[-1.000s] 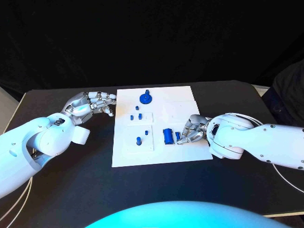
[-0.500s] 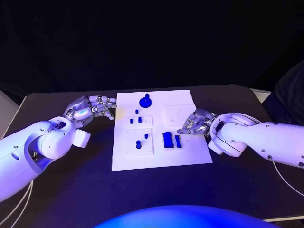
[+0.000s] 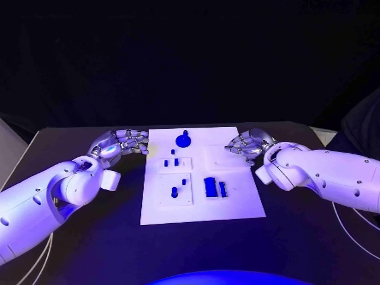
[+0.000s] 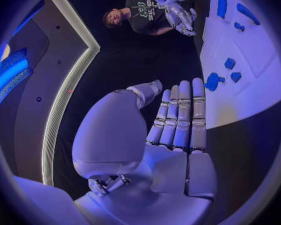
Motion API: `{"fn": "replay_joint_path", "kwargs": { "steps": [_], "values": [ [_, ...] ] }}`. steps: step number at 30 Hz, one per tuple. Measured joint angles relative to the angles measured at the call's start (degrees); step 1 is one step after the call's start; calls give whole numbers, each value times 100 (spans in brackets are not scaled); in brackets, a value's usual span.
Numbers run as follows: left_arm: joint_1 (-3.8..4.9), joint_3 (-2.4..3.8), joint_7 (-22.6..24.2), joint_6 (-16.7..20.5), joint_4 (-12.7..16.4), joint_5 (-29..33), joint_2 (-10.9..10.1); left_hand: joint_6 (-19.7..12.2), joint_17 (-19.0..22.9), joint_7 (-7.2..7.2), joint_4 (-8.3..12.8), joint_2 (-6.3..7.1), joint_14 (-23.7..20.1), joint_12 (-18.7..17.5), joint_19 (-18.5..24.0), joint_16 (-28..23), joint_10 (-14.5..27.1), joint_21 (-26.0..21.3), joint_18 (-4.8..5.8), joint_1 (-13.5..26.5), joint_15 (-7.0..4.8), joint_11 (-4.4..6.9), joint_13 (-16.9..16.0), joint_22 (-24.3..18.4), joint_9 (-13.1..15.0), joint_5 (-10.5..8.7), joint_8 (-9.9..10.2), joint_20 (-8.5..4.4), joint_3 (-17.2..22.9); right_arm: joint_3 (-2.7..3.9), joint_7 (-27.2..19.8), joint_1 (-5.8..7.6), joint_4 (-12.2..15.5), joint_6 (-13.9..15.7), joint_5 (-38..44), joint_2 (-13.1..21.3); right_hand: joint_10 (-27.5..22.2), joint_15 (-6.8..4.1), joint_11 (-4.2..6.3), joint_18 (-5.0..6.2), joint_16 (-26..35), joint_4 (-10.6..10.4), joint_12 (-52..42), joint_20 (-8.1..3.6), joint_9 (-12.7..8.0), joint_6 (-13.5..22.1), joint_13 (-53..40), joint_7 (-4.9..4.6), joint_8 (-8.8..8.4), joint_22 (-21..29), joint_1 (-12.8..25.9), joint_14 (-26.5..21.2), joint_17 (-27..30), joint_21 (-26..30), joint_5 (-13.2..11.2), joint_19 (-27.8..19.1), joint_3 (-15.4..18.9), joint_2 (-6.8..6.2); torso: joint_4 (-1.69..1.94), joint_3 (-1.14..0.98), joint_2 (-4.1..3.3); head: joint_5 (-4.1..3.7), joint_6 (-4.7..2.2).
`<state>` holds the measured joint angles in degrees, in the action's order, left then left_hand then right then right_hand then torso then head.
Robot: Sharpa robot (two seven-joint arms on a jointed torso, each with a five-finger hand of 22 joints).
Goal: Assemble the parts on the task board
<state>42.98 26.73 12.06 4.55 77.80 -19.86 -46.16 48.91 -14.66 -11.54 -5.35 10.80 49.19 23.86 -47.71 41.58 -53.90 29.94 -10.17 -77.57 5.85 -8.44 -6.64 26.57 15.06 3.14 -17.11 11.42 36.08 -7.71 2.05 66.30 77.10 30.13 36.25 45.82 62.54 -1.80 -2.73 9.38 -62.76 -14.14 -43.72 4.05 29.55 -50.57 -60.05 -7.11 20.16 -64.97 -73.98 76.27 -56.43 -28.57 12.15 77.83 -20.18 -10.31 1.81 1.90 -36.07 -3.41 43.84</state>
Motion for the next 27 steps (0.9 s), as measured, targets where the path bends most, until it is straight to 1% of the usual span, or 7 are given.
{"fn": "replay_joint_path", "kwargs": {
  "steps": [3,7,9,13,16,20,27],
  "values": [
    [0,-11,150,190,-174,75,122,-157,211,75,-119,34,-98,-627,169,-1106,-245,-992,-1,34,144,-74,258,-707,33,0,-5,243,119,41,-579,1,-411,52,-603,-177,-140,112,-17,82,1666,3,1569,109,-254,13,1557,1,-246,1146,-162,-803,1235,1601,-175,-352,-533,-103,0,-2,40,31,-99],
    [0,-25,325,413,-351,162,260,-352,348,179,-144,45,-332,-1234,249,-1960,-353,-1766,0,80,279,-164,296,-1308,-52,0,114,398,81,82,-1131,-3,-755,56,-1243,-340,106,333,-233,82,2927,218,3010,317,-570,-49,3376,-203,-590,2488,-78,-1298,1818,2463,-275,-638,-899,-176,14,-16,89,69,-210],
    [2,-33,325,419,-345,162,246,-1254,574,378,-15,-167,-1244,-1498,1142,-2441,199,-2054,181,542,121,27,373,-1611,-346,-70,434,111,-647,83,-1137,0,-723,57,-1255,-329,-308,326,-164,-102,3677,479,3366,196,-1058,948,4008,-56,-895,3372,365,-1710,2616,2573,-470,-1103,-354,28,14,-16,90,70,-210],
    [57,-160,314,452,-297,168,216,-2981,997,746,247,-604,-2989,-1926,2869,-3265,2558,-2506,582,1646,-215,415,509,-2111,-899,-186,1042,-491,-2054,119,-1121,-35,-612,79,-1259,-299,-1911,260,42,-506,4926,925,3857,-89,-1959,2915,4973,318,-1430,4866,1439,-3569,4058,2715,-824,-2129,773,509,7,-19,98,75,-232],
    [171,-370,320,545,-192,211,216,-3745,1186,909,363,-796,-3761,-2109,3629,-3622,3688,-2700,681,2605,-363,589,569,-2331,-1140,-229,1310,-749,-2675,190,-1156,-101,-416,134,-1337,-275,-3584,228,135,-639,5466,1120,4064,-214,-2357,3771,5387,475,-1666,5519,2550,-5152,4690,2761,-982,-3583,1269,718,-12,-35,133,111,-322],
    [400,-717,383,782,3,323,209,-4269,1313,1024,443,-926,-4293,-2237,4151,-3868,4468,-2834,808,4810,-465,707,616,-2480,-1308,-245,1492,-931,-3101,328,-1316,-209,-57,255,-1568,-243,-4817,206,198,-724,5843,1257,4207,-301,-2636,4366,5673,584,-1827,5972,4690,-6297,5132,2780,-1087,-5478,1618,865,-49,-69,213,175,-502],
    [1022,-1667,710,1687,556,778,185,-4687,1419,1126,514,-1032,-4711,-2321,4571,-4049,5105,-2919,899,6835,-561,803,643,-2600,-1444,-277,1636,-1081,-3448,623,-2013,-470,807,689,-2403,-169,-5813,187,249,-815,6144,1382,4312,-372,-2857,4847,5904,673,-1941,6338,6562,-7220,5486,2807,-1162,-7077,1882,982,-135,-149,394,305,-836]
  ]
}}
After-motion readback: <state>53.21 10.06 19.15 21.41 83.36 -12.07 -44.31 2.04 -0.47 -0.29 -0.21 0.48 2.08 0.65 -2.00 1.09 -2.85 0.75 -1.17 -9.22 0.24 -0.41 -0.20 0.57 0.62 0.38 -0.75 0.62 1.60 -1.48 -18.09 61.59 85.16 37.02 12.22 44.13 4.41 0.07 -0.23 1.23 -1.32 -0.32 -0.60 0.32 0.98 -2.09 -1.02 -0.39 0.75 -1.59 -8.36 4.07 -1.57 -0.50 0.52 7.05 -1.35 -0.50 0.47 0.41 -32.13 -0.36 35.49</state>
